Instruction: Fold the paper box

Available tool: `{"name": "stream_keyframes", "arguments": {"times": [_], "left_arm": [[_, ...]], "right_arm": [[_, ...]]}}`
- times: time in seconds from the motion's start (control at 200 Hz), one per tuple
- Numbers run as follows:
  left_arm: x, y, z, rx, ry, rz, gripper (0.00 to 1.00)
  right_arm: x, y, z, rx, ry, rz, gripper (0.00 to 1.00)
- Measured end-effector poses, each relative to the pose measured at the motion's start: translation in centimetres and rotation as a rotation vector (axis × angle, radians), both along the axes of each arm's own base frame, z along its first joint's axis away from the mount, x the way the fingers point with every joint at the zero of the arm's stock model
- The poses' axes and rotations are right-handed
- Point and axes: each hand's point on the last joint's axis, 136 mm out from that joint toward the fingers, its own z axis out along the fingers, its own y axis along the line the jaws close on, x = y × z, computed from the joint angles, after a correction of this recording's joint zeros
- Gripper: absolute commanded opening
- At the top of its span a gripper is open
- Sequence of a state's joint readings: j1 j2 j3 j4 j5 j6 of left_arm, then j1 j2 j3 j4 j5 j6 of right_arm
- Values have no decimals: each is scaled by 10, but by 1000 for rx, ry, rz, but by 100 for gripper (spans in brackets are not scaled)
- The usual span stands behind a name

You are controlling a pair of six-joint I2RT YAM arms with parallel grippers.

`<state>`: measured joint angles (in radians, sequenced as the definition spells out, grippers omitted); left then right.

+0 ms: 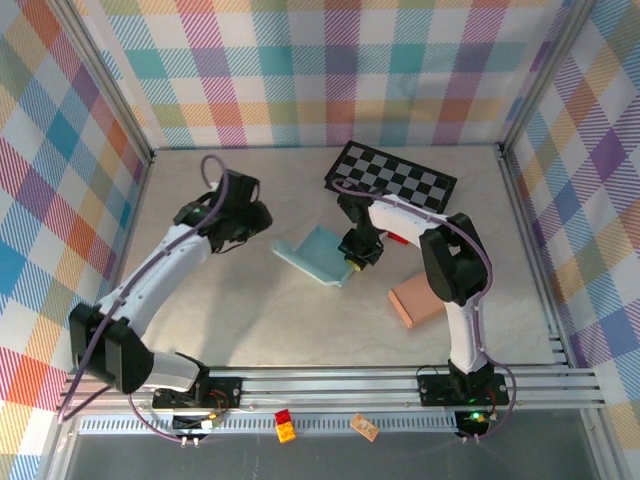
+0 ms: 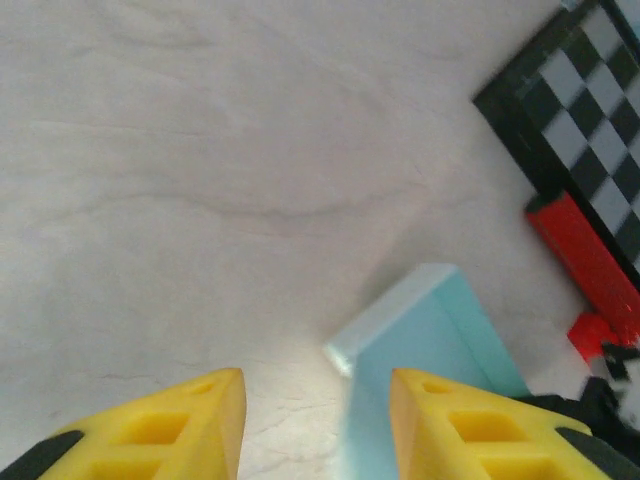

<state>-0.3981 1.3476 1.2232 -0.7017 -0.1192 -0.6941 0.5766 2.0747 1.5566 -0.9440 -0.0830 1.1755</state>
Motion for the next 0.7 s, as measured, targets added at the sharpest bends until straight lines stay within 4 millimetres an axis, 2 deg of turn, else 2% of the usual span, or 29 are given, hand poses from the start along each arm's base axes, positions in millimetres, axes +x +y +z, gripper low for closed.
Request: {"name": "stream_keyframes", "arguments": {"times": [0.105,0.205,0.32,0.42,0.615,0.7], "left_arm": [[-19,25,-22,-31,55,61,29],[-35,29,-52,-81,131,73,28],[-47,11,-88,-206,207,56,26],[-44,-9,-106,-325,233,42,26],[-21,-42,-114,-473,225,3,28],[-13,-54,-114,-507,223,-16,28]], "right_arm": [[-5,4,5,20,43,-130,0],[-14,10,8,40,91,-235,0],[-22,18,8,63,147,-319,0],[-26,25,8,84,175,-359,0],[-36,40,4,127,220,-387,14],[-41,41,-1,137,239,-391,29]]}}
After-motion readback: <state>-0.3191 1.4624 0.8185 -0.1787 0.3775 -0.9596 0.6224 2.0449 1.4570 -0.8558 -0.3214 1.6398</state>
